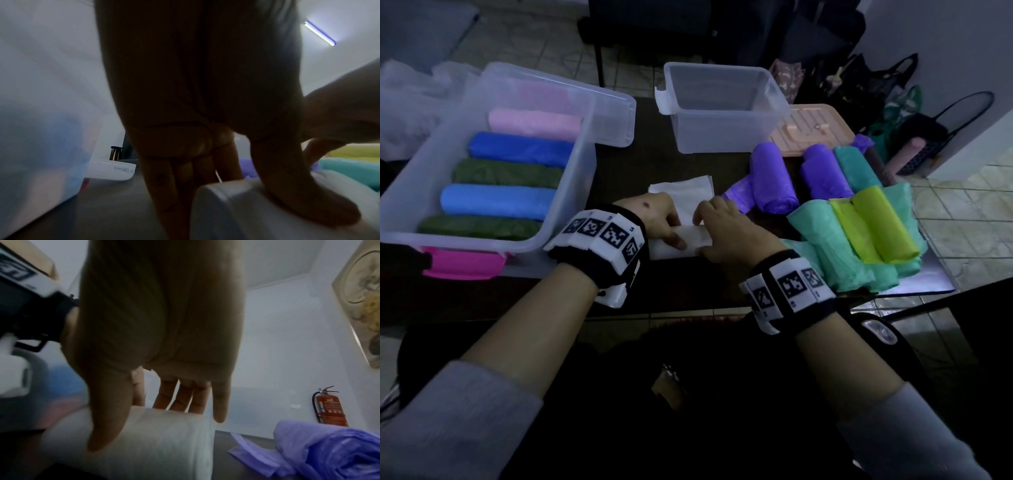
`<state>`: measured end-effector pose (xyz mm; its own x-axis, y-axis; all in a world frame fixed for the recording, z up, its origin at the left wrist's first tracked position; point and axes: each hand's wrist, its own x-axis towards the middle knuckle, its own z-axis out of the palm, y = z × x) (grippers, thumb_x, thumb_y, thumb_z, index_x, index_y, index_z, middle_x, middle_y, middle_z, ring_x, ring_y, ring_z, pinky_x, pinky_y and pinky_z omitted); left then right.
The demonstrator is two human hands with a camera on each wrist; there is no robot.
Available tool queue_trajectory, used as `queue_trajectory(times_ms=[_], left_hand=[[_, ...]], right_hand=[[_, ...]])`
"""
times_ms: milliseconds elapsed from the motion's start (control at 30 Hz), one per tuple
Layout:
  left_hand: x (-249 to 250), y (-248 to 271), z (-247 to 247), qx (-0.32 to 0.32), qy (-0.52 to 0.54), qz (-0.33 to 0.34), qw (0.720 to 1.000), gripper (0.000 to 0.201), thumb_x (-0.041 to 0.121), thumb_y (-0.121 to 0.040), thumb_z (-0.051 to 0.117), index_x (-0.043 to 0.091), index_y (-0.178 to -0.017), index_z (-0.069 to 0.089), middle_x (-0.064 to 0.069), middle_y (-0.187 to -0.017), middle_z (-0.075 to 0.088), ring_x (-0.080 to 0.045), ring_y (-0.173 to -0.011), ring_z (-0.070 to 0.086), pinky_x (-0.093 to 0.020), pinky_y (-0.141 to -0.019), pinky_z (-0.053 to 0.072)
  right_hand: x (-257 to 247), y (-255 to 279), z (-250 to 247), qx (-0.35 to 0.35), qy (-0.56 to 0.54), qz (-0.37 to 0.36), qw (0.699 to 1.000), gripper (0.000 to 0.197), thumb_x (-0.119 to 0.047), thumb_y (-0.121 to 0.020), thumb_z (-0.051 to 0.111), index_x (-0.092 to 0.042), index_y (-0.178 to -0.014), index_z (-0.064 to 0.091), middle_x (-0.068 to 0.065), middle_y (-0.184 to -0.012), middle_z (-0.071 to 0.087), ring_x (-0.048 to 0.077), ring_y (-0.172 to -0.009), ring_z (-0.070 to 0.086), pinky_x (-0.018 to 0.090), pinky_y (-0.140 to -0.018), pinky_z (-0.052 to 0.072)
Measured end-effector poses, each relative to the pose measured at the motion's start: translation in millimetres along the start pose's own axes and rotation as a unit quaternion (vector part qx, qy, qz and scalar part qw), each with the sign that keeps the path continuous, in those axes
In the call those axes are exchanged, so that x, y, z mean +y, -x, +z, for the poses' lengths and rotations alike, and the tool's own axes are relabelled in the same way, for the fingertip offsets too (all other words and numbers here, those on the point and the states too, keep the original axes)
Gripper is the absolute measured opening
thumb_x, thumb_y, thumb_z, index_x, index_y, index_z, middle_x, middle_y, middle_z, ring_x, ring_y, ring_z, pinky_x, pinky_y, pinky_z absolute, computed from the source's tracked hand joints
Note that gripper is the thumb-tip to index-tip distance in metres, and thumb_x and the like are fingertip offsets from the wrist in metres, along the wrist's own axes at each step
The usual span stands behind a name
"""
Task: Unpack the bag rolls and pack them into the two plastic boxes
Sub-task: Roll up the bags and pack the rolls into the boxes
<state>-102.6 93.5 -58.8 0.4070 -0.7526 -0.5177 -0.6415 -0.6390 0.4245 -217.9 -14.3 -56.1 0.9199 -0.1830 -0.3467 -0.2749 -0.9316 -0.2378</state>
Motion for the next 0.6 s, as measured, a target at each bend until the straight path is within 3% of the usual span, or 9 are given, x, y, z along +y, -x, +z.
queue_trajectory(times_ms=[67, 133, 233, 367, 467, 600], left_hand=[[-1, -1, -2, -0.019, 0.0, -0.008, 1.0, 0.04, 0.037, -0.084, 0.065, 0.011, -0.115, 0.066, -0.001, -0.102, 0.067, -0.017, -0.093, 0.06, -0.027, -0.08, 0.046], [-1, -2, -1, -0.016, -0.004, -0.018, 1.0, 0.045, 0.038, -0.085, 0.063, 0.012, -0.121, 0.062, -0.003, -0.113, 0.066, -0.019, -0.103, 0.06, -0.029, -0.088, 0.046], [1, 0, -1, 0.057, 0.01, -0.029, 0.998, 0.051, 0.033, -0.083, 0.067, 0.015, -0.129, 0.054, -0.003, -0.13, 0.055, -0.019, -0.117, 0.052, -0.027, -0.093, 0.039], [5, 1, -1, 0.091, 0.038, -0.026, 0.995, 0.044, 0.026, -0.081, 0.07, 0.015, -0.123, 0.059, -0.004, -0.124, 0.058, -0.017, -0.113, 0.054, -0.029, -0.09, 0.044], [5, 3, 4, 0.077, 0.011, -0.026, 0.997, 0.061, 0.025, -0.072, 0.079, 0.016, -0.127, 0.055, -0.004, -0.125, 0.057, -0.02, -0.113, 0.054, -0.029, -0.085, 0.044], [3, -1, 6, 0.081, -0.024, -0.033, 0.996, 0.065, 0.018, -0.072, 0.078, 0.015, -0.131, 0.05, -0.008, -0.131, 0.053, -0.024, -0.119, 0.051, -0.033, -0.091, 0.043]], right_hand=[[-3, 2, 2, 0.017, 0.012, -0.013, 1.0, 0.056, -0.025, -0.08, 0.07, -0.013, -0.127, 0.041, 0.008, -0.132, 0.04, 0.024, -0.124, 0.037, 0.04, -0.102, 0.039], [-4, 0, 2, 0.014, 0.01, -0.011, 1.0, 0.053, -0.023, -0.083, 0.067, -0.013, -0.128, 0.042, 0.008, -0.133, 0.043, 0.023, -0.124, 0.039, 0.038, -0.102, 0.039], [-1, -10, -3, -0.012, 0.006, -0.011, 1.0, 0.049, -0.024, -0.087, 0.062, -0.013, -0.132, 0.045, 0.008, -0.133, 0.047, 0.022, -0.123, 0.043, 0.033, -0.1, 0.036], [5, -25, -10, -0.062, -0.034, 0.009, 0.997, 0.043, -0.024, -0.091, 0.058, -0.014, -0.131, 0.048, 0.006, -0.131, 0.051, 0.021, -0.119, 0.048, 0.032, -0.098, 0.036], [7, -35, -15, -0.092, -0.044, 0.018, 0.995, 0.042, -0.026, -0.093, 0.054, -0.013, -0.133, 0.048, 0.007, -0.131, 0.053, 0.021, -0.118, 0.049, 0.034, -0.1, 0.037], [10, -39, -18, -0.091, -0.087, 0.043, 0.991, 0.055, -0.027, -0.093, 0.054, -0.013, -0.142, 0.032, 0.008, -0.141, 0.044, 0.022, -0.129, 0.043, 0.034, -0.107, 0.032]])
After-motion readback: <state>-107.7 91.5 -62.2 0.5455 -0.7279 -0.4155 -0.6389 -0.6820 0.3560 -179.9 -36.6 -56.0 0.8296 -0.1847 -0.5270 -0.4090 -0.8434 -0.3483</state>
